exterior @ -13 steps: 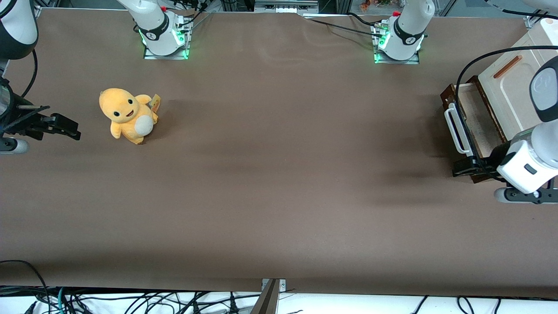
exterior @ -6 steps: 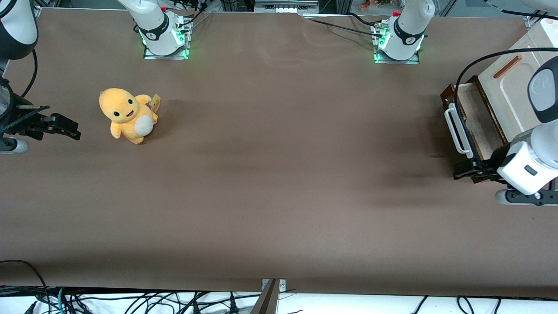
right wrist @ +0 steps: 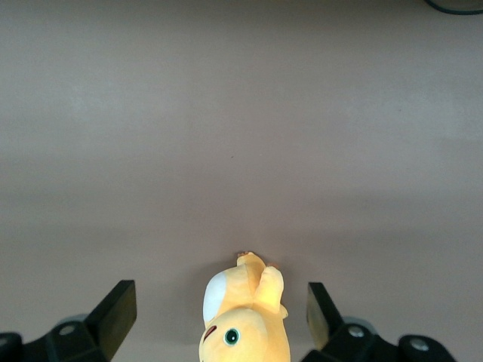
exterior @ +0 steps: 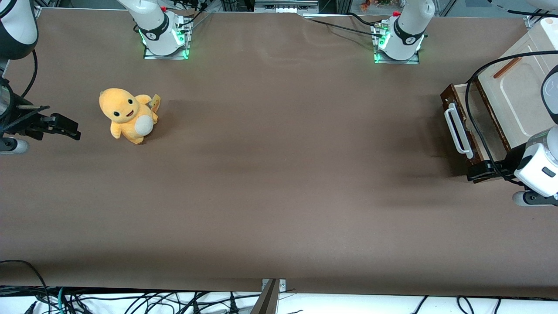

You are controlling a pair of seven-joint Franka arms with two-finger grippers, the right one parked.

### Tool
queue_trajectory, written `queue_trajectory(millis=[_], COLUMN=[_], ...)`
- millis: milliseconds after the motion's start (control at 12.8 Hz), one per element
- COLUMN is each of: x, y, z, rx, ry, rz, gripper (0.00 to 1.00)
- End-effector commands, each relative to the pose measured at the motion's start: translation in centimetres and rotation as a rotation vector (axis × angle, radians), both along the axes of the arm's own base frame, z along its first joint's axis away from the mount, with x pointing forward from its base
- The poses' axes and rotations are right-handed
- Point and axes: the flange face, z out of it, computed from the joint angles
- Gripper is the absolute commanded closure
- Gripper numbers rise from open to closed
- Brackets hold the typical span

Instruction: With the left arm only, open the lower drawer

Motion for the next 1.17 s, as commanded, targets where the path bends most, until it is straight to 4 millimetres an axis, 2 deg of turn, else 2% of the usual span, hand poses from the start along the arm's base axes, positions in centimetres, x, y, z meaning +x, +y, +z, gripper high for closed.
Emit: queue_trajectory(millis=[0, 234, 1094], x=[-0.8, -1.8, -3.0], y=[-0.2, -0.2, -0.6], z=[0.1, -0.7, 0.1], rx=[-0.010, -0.012, -0.020], ry=[0.020, 0.104, 0.157], rz=[-0.015, -0.019, -0.055], gripper=[0.00, 0.00, 0.00])
